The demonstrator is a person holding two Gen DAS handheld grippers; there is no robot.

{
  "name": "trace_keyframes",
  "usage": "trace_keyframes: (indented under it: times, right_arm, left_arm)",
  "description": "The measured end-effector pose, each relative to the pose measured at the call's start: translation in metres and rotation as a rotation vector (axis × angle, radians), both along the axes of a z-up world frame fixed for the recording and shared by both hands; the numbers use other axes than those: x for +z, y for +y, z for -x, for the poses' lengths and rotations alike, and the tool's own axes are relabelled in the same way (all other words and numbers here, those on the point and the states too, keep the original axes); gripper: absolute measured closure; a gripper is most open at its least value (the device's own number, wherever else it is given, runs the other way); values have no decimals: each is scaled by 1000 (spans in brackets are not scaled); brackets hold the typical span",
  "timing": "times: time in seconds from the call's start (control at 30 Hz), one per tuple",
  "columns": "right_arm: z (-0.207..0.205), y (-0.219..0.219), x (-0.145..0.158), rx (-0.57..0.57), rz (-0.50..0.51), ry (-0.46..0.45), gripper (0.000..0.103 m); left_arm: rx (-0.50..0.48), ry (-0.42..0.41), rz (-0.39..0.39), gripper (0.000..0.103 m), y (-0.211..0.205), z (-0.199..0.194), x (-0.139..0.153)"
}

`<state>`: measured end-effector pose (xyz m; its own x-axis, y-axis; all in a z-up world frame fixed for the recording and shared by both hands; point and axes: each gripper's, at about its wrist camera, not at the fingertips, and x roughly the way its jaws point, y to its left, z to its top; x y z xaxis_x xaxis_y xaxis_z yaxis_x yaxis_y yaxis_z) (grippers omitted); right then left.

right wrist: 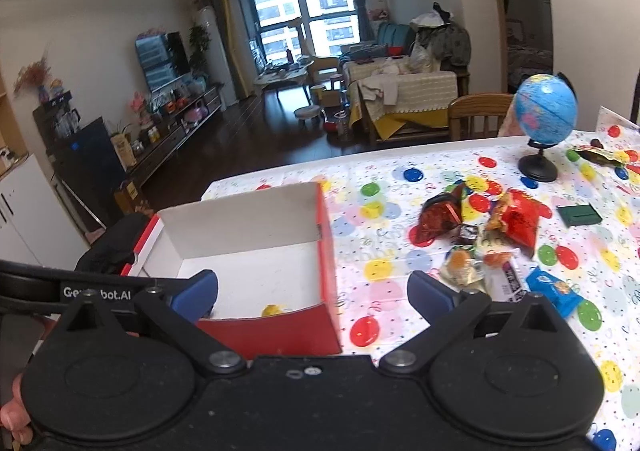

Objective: Organize snacks
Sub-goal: 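Lift both tools out of the box back toward the snack pile, then grasp the white noodle-snack bag with the left tool while the right tool grasps the blue cookie packet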

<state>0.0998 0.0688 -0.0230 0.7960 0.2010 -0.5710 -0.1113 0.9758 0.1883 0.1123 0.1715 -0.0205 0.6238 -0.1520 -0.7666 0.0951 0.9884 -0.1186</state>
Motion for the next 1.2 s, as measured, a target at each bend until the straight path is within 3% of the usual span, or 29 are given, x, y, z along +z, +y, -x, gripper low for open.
trace_keyframes:
  times: [0.4, 0.93, 1.2]
  right_arm:
    - [7, -66, -6, -21, -14, -10, 1]
    - [0, -178, -30, -54, 85, 41, 3]
    - [-30, -229, -51, -51, 156, 87, 15]
  left_arm:
    - [-35, 3, 10, 19, -65, 0, -3]
    - [-16, 75, 51, 19, -172, -30, -31]
    - [-18, 128, 52, 19, -226, -62, -48]
